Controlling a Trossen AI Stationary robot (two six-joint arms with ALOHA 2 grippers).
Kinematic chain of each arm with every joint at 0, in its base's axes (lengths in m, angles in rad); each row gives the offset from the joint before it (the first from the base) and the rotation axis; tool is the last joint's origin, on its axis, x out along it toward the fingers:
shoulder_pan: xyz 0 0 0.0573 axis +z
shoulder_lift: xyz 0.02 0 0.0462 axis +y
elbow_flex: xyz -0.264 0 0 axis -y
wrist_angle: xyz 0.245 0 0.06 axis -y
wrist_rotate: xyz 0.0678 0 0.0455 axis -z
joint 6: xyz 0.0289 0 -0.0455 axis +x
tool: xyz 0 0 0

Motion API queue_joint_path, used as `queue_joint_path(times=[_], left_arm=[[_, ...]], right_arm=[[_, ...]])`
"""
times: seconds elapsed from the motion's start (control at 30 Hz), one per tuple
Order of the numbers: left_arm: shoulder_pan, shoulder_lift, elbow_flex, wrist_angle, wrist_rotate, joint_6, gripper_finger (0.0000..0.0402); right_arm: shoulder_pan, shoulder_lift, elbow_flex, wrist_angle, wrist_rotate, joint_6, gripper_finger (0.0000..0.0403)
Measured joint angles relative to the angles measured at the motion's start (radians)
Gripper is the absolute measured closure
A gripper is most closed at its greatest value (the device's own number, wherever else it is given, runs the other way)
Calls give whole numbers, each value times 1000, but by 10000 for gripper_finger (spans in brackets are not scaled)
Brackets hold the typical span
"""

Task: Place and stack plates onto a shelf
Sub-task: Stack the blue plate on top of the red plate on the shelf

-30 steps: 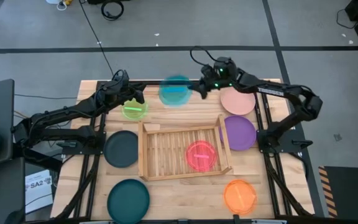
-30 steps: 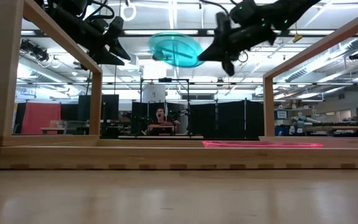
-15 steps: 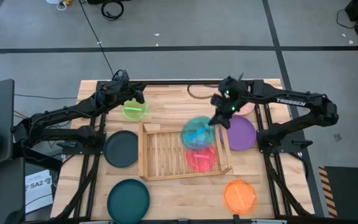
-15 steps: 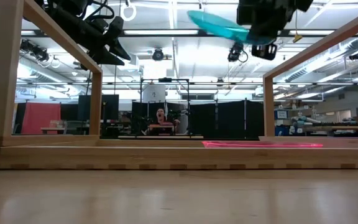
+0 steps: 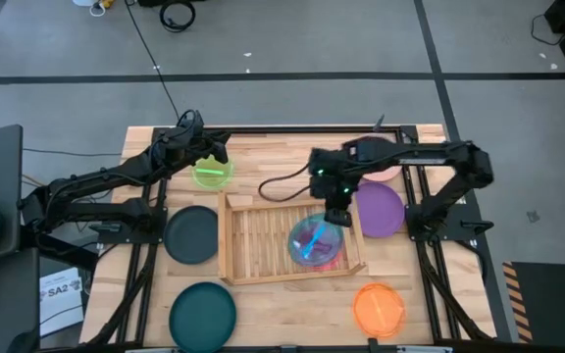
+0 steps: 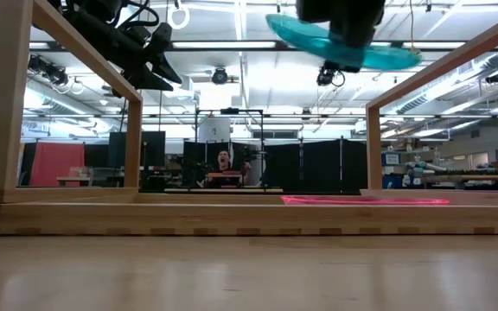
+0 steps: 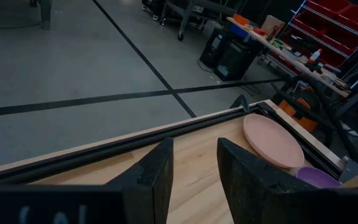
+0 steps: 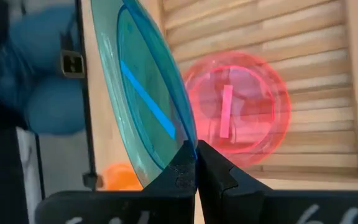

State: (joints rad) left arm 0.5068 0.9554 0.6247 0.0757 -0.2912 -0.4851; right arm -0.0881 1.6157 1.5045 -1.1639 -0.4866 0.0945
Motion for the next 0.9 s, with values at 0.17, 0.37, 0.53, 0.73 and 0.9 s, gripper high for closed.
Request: queue_joint_path(times=[0.17, 0.37, 0.53, 0.73, 0.9], left_arm=[[0, 0, 0, 0, 0, 0, 271], [0, 0, 0, 0, 0, 0, 271], [0, 0, 0, 0, 0, 0, 271], [0, 0, 0, -1, 0, 0, 271], [0, 0, 0, -2, 0, 0, 271]], right_arm=[[10, 124, 43, -42, 26, -104, 395], [8, 230, 46, -71, 31, -178, 395], [-3, 284, 46, -114, 52, -227, 394], [-16, 316, 46, -107, 66, -230, 394], [-20, 314, 47, -98, 109, -233, 393]])
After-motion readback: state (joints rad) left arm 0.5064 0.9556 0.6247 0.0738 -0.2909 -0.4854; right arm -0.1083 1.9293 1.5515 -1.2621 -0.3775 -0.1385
